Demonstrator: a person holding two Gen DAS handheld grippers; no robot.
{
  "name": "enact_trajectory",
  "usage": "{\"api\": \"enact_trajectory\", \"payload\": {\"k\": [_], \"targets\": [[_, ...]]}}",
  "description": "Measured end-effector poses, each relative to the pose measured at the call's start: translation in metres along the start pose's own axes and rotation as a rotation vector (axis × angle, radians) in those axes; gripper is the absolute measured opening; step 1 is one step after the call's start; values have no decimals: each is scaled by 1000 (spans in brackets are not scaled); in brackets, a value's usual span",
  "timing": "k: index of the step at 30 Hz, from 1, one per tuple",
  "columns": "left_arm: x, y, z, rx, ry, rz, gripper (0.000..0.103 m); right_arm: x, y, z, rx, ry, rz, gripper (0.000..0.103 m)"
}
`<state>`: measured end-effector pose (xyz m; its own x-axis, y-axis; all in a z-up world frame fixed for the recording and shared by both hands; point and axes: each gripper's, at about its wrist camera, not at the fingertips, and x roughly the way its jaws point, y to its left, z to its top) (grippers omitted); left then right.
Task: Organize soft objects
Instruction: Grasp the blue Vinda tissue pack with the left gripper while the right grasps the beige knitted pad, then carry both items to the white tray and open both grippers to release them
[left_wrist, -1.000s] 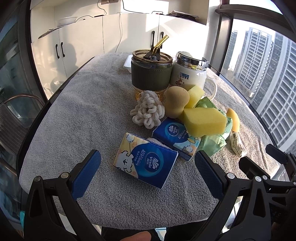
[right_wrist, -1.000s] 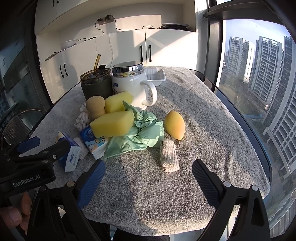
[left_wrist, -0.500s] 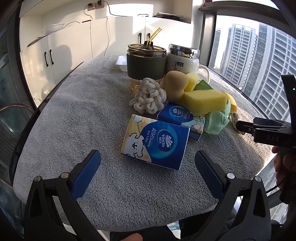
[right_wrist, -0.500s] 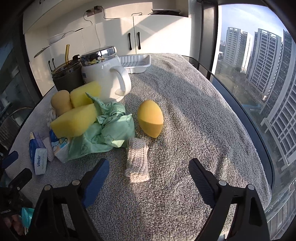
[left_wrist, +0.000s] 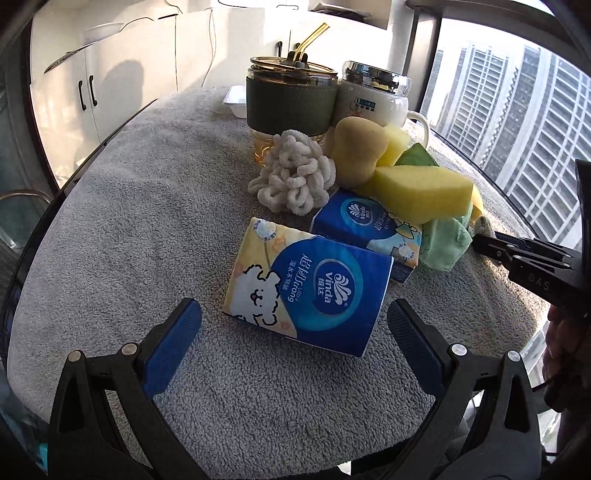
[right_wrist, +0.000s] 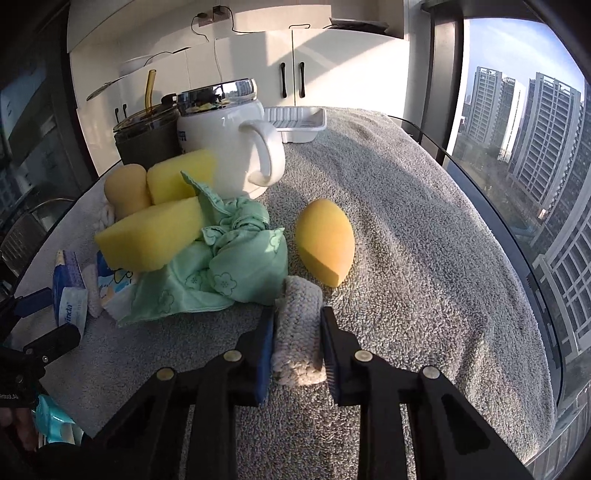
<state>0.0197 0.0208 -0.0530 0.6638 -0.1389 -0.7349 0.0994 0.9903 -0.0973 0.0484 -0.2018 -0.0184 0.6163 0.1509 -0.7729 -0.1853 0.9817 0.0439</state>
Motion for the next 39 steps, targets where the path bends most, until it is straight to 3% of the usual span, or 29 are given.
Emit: {"api": "enact_trajectory", "payload": {"k": [3,8,10,17,23,30,39], "targets": [[2,4,10,-12,-11,20,103,5,-1,0,-1,6,10,27],[20,15,18,-16,36,-11,100,10,-2,4,-10,4,21,27],[17,22,19,-32,-4,-64,75,11,-3,4,-8,2,25,27],[13,20,18,0,-6,-102,75,13,-6,6,0,5,28,27],[-3,20,22,24,-71,-60,75,13,-5,7,5,6,19,27],[-14,28,28,12,-79,-64,75,4,-2,11,-8,-7,3,27],[-41,54,79,32,-150,-95,75,-23,-13,41,-41,-12,13,27]]}}
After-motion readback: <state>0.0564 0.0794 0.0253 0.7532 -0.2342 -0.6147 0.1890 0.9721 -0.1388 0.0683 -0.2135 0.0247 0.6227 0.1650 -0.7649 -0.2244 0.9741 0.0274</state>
